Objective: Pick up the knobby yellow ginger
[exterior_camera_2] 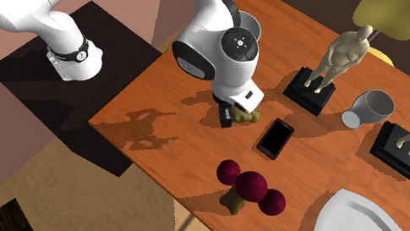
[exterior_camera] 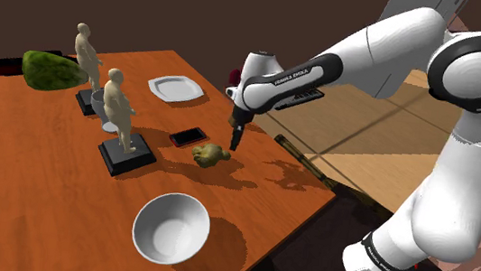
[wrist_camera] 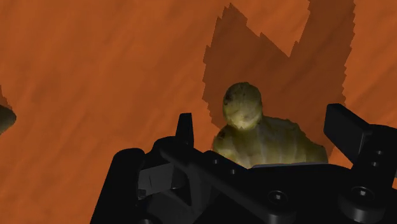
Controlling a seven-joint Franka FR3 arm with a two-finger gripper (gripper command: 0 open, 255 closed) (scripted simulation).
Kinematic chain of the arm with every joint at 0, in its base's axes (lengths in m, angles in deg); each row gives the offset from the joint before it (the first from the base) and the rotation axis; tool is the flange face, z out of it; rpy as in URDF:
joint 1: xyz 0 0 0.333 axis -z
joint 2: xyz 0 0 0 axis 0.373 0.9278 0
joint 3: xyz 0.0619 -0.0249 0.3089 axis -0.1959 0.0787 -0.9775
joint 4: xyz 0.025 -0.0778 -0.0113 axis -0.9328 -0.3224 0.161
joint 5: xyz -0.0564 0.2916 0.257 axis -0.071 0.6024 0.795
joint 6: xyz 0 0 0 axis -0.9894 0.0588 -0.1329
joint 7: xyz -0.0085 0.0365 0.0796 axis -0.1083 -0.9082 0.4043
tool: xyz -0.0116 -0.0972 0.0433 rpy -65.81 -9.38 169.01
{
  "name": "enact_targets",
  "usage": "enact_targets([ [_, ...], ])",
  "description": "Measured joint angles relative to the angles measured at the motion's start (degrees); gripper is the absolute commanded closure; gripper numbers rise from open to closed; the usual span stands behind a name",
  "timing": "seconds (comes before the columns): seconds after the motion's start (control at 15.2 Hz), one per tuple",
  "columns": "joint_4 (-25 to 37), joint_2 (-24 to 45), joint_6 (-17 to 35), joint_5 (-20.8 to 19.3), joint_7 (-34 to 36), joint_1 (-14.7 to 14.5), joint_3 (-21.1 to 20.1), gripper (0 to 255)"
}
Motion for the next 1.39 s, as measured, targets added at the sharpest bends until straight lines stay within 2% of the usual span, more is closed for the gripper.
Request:
enact_targets([
  [0.2, 3.3, 5.5, 1.6, -0.8, -1.6, -0.7, -0.7, 0],
  [0.66, 4.0, 10.2, 5.5, -1.0, -2.0, -1.1, -0.8, 0],
  [0.73, 3.8, 10.4, 5.9, -1.0, -2.0, -1.1, -0.8, 255],
  [1.39, 3.7, 10.5, 6.1, -1.0, -2.0, -1.1, -0.8, 255],
])
